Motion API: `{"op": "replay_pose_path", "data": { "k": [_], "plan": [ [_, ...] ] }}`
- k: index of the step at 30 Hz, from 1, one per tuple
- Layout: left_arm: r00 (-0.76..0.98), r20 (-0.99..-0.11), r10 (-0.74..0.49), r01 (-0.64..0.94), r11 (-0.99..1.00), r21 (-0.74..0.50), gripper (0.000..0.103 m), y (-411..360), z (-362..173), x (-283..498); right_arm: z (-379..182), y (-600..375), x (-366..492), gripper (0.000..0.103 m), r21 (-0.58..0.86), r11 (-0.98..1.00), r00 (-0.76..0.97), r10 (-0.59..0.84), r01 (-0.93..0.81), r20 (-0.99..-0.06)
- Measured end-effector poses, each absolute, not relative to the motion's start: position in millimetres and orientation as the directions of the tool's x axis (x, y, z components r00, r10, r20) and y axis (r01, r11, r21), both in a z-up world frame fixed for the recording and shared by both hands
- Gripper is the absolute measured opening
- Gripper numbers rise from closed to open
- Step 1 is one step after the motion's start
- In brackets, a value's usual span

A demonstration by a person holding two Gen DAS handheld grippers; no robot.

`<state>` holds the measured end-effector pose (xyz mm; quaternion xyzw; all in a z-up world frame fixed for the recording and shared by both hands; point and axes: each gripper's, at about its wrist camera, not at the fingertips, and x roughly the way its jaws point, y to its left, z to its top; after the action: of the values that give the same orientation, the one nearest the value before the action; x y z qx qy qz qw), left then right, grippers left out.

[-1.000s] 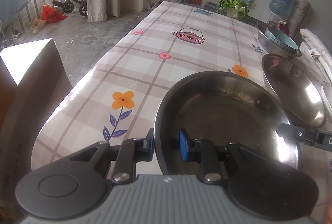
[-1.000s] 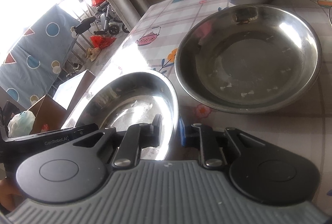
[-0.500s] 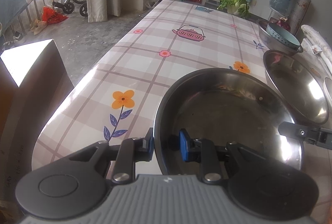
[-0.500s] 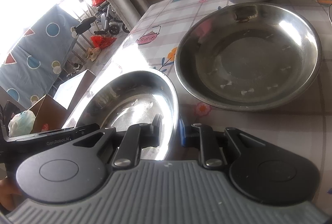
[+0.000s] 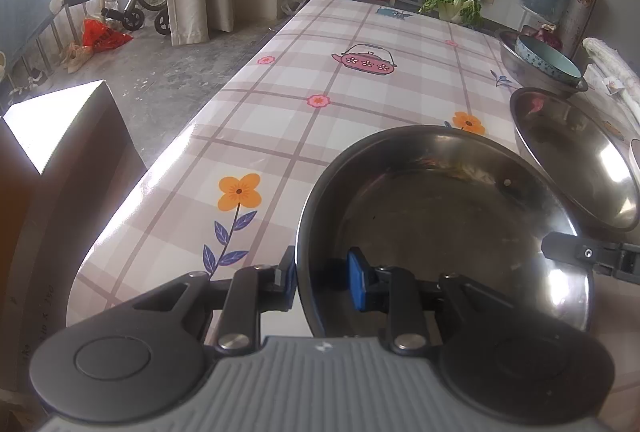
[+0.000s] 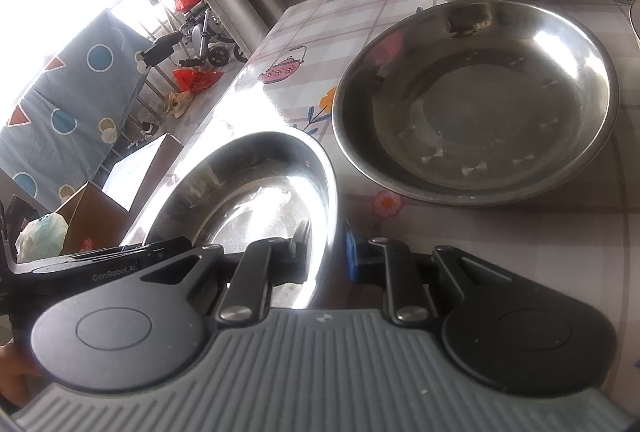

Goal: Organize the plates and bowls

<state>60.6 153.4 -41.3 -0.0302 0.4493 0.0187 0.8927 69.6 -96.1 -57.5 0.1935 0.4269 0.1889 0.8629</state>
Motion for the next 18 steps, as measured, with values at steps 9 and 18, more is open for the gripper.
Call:
{"op": "replay_pose_path", "data": {
  "k": [9, 18],
  "plan": [
    [0.603, -0.798, 0.006, -0.059, 0.998, -0.038, 0.027, 153.9, -41.2, 60.6, -55.3, -94.2, 67.6, 0.017, 0.493, 0.853, 0.563, 0.496, -0.173, -0.661],
    [0.611, -0.791, -0.002, -0.062, 0.997, -0.051, 0.027, 154.6, -39.1, 59.4, -53.5, -92.5, 67.4, 0.017, 0.475, 0.862, 0.571, 0.483, -0.177, -0.664]
  ]
}}
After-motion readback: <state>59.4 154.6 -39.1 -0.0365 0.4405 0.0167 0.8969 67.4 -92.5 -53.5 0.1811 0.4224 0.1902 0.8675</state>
